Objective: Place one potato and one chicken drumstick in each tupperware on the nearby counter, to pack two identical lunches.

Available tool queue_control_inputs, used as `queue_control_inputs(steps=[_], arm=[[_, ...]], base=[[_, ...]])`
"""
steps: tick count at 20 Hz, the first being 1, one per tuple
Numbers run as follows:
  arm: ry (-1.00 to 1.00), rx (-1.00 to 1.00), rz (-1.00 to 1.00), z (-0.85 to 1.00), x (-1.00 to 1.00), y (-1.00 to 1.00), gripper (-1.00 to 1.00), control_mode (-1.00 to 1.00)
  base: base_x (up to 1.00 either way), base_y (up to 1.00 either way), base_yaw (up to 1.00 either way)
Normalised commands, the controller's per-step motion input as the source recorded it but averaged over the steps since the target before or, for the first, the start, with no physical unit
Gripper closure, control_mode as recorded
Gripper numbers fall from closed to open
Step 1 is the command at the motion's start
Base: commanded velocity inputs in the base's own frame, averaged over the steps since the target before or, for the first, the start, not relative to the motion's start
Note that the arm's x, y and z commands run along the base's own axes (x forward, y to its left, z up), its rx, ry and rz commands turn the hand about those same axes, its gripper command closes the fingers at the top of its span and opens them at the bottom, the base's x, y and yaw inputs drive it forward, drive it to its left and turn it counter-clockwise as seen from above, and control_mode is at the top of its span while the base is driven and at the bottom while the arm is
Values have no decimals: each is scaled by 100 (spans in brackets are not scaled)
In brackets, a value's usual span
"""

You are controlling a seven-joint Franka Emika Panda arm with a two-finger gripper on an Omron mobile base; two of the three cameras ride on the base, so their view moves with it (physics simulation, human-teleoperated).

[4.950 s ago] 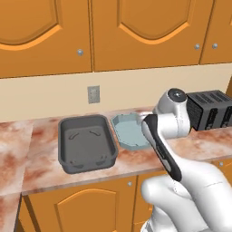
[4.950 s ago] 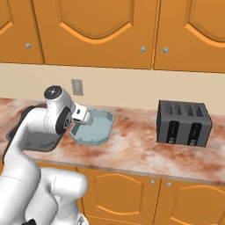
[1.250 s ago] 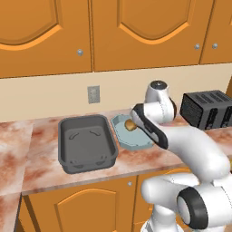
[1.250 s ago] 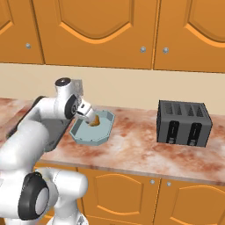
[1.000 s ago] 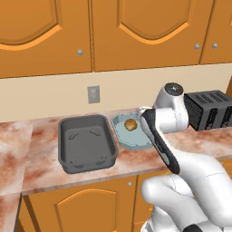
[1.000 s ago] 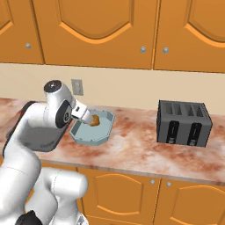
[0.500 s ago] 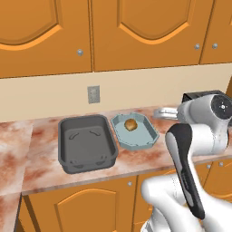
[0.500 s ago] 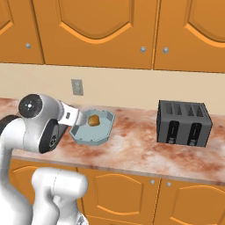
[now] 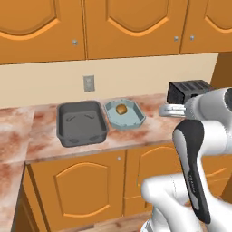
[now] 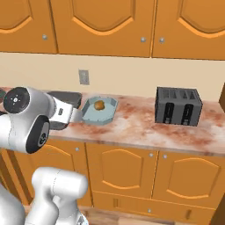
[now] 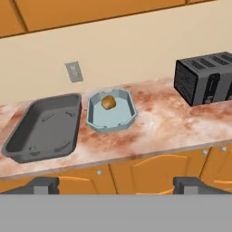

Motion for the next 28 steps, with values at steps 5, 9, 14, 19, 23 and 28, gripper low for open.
queue_control_inputs(steps=[5,9,14,19,23,28], arm=[[0,0,0,0,0,0,-100,100],[0,0,0,0,0,0,-100,100],[0,0,0,0,0,0,-100,100],[0,0,0,0,0,0,-100,100],[0,0,0,0,0,0,-100,100],[0,0,0,0,0,0,-100,100]], base=[[-54,-98,-1],[-30,-100,0],[-29,-94,0],[-97,-88,0],[-97,-85,0],[-30,-100,0]])
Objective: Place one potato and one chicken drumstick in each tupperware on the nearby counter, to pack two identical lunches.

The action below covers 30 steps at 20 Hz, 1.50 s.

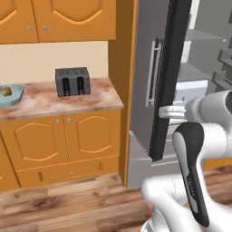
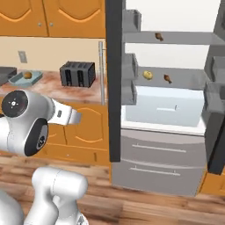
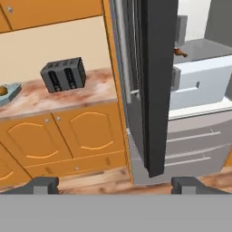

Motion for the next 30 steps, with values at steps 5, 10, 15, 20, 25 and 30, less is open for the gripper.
queue_control_inputs(steps=[5,10,15,20,25,30], arm=[[0,0,0,0,0,0,-100,100],[0,0,0,0,0,0,-100,100],[0,0,0,0,0,0,-100,100],[0,0,0,0,0,0,-100,100],[0,0,0,0,0,0,-100,100],[0,0,0,0,0,0,-100,100]], base=[[-4,-100,0],[2,-99,0],[22,-74,0],[77,-9,0],[99,1,0],[97,3,0]])
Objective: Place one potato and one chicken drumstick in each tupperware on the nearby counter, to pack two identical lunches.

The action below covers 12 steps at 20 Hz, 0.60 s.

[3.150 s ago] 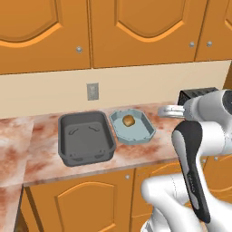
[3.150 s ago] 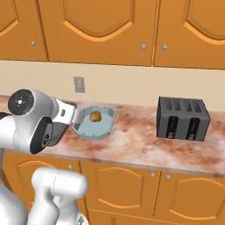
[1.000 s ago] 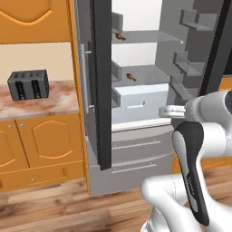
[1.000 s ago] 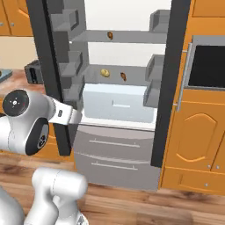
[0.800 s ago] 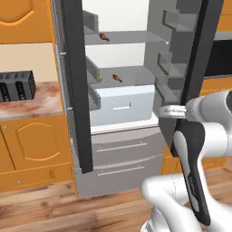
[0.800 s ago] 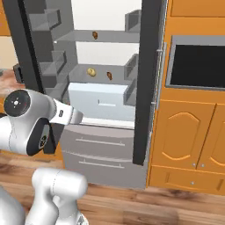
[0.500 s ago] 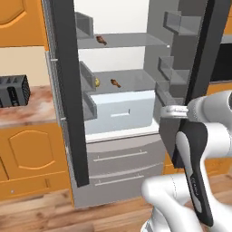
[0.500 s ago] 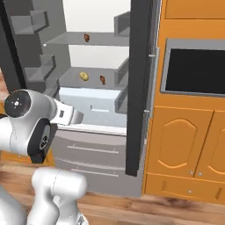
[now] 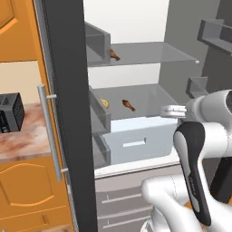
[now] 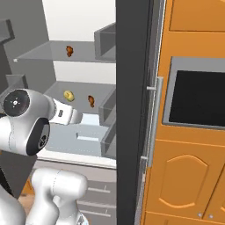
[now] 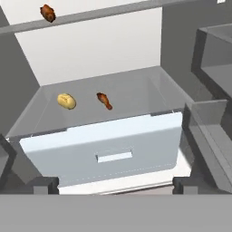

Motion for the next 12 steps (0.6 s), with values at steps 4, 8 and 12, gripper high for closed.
queue_control_inputs(steps=[4,8,12], arm=[[0,0,0,0,0,0,-100,100],[0,0,0,0,0,0,-100,100],[0,-2,0,1,6,19,-100,-100]], base=[[70,7,0],[53,14,0],[2,3,0]])
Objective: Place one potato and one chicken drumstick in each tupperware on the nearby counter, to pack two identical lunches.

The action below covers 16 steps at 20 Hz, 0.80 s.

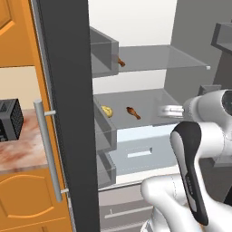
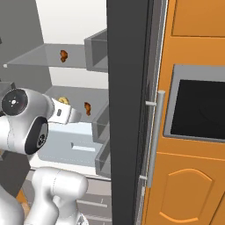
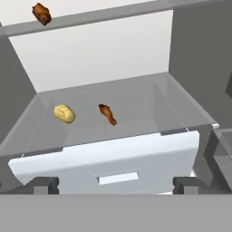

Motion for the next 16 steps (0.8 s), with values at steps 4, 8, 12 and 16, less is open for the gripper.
queue_control_inputs(steps=[4,8,12,16], arm=[[-5,-1,3,26,21,19,-100,-100],[-3,0,5,36,31,1,-100,-100],[-1,-1,11,44,10,1,-100,-100],[0,-7,7,50,27,9,-100,-100]], base=[[0,0,0],[0,0,0],[0,0,0],[0,0,0]])
